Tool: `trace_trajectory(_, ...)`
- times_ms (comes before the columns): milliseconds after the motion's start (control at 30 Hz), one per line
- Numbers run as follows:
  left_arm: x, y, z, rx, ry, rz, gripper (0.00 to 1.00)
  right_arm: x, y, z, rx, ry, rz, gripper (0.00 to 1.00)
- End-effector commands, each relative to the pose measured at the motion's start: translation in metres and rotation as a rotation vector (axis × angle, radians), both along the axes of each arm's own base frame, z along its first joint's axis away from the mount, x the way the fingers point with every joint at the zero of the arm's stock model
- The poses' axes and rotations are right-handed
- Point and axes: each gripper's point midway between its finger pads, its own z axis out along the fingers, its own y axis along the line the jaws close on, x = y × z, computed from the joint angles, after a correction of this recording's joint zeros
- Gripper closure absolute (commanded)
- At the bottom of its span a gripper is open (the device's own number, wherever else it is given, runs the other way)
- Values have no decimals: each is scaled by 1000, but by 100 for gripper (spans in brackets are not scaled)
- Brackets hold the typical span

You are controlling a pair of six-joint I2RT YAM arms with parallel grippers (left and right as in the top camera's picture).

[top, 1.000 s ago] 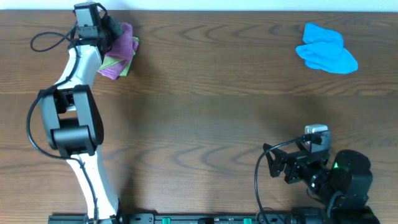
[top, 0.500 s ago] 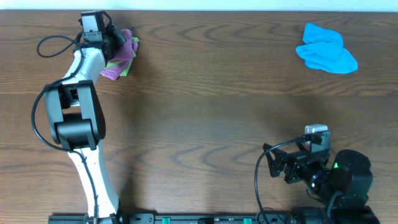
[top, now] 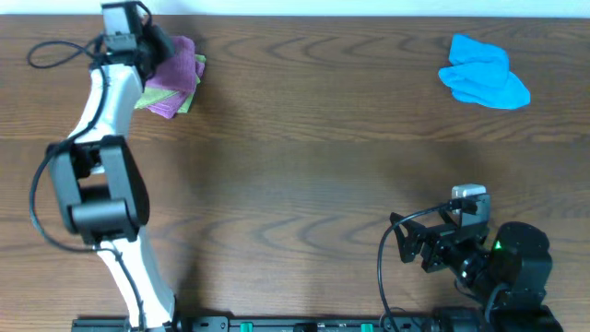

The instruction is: Fold the cloth

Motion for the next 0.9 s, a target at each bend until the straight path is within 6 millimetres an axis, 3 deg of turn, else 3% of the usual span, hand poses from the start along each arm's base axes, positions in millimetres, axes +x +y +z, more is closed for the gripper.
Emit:
trace_trajectory(0,-8,9,36,66,-37,-14,57,0,0,-2,15,9,-10,1)
trace_trajectory(200,-28,7,54,102,-4,-47,35,0,0,-2,15,9,-10,1)
trace_trajectory(300,-40,4,63,118,19,-71,16,0,0,-2,15,9,-10,1)
trace_trajectory(333,-45,3,66,119,28,-75,2,0,0,-2,15,9,-10,1)
trace_trajectory(867,-96,-3,145,145,-30,-76,5,0,0,-2,15,9,-10,1)
